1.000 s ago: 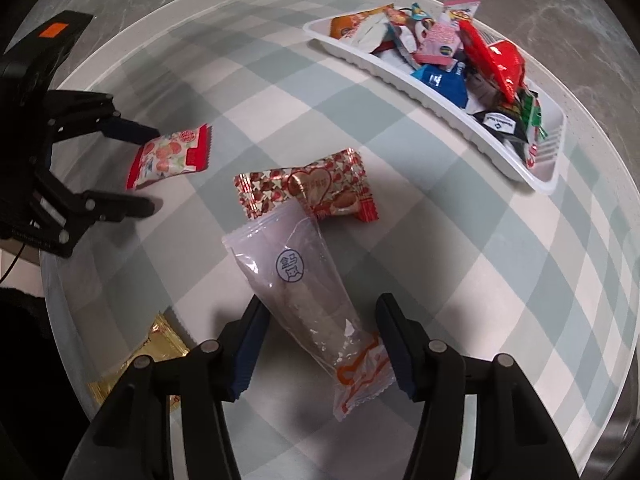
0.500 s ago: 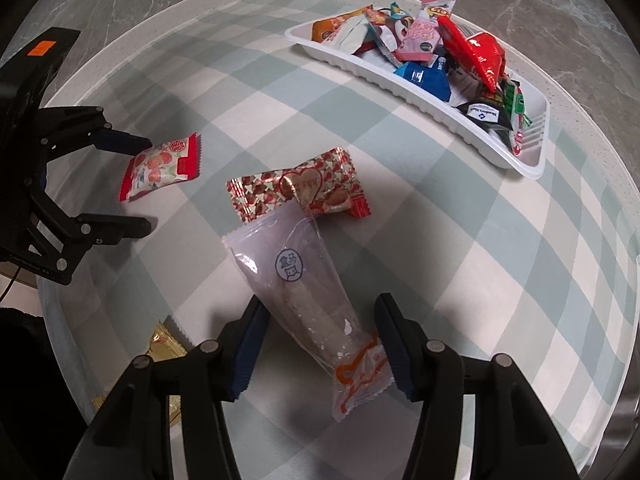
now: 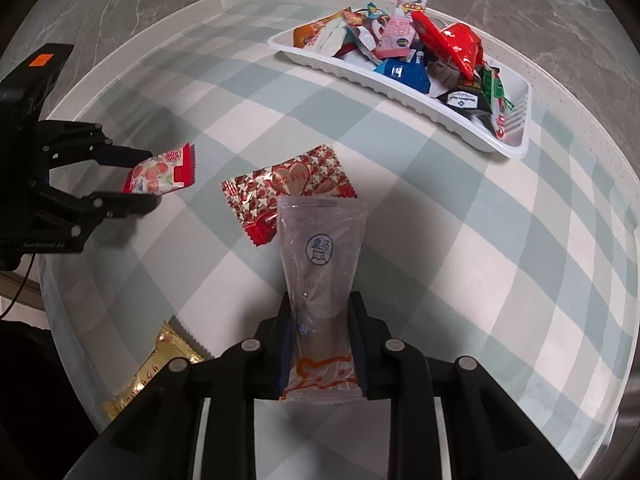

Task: Organize snacks
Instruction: 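Grasp the clear wafer packet with the right tool while the left tool grasps the red-white candy, then carry the clear packet and red-white candy to the white tray and release them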

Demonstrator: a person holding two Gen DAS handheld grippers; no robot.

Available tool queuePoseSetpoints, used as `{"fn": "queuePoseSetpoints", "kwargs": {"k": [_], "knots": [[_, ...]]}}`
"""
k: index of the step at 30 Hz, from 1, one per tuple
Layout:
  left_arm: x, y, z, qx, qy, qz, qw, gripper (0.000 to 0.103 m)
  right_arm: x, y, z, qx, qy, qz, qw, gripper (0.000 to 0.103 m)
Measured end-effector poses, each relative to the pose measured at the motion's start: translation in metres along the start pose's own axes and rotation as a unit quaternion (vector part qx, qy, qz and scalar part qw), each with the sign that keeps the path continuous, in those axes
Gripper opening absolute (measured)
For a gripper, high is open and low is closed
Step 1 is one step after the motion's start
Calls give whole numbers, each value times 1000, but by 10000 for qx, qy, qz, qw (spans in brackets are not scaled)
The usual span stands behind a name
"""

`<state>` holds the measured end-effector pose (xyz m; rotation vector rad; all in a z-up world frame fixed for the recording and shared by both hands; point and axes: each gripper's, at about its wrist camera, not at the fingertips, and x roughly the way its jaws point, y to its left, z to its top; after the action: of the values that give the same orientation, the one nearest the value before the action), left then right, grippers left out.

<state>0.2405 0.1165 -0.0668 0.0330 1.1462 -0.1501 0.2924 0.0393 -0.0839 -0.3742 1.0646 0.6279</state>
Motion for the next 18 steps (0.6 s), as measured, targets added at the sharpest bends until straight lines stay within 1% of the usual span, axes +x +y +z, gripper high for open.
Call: {"fn": "queuePoseSetpoints", "kwargs": {"k": [9,18], "knots": [[-3,4,-3,-70,-75,-110,9999,39,-6,-5,-9,429,-56,252,9987,27],[-12,11,-6,-171,-149,-217,9995,39,-10,-11,-14,929,-184,592,9937,27]]}}
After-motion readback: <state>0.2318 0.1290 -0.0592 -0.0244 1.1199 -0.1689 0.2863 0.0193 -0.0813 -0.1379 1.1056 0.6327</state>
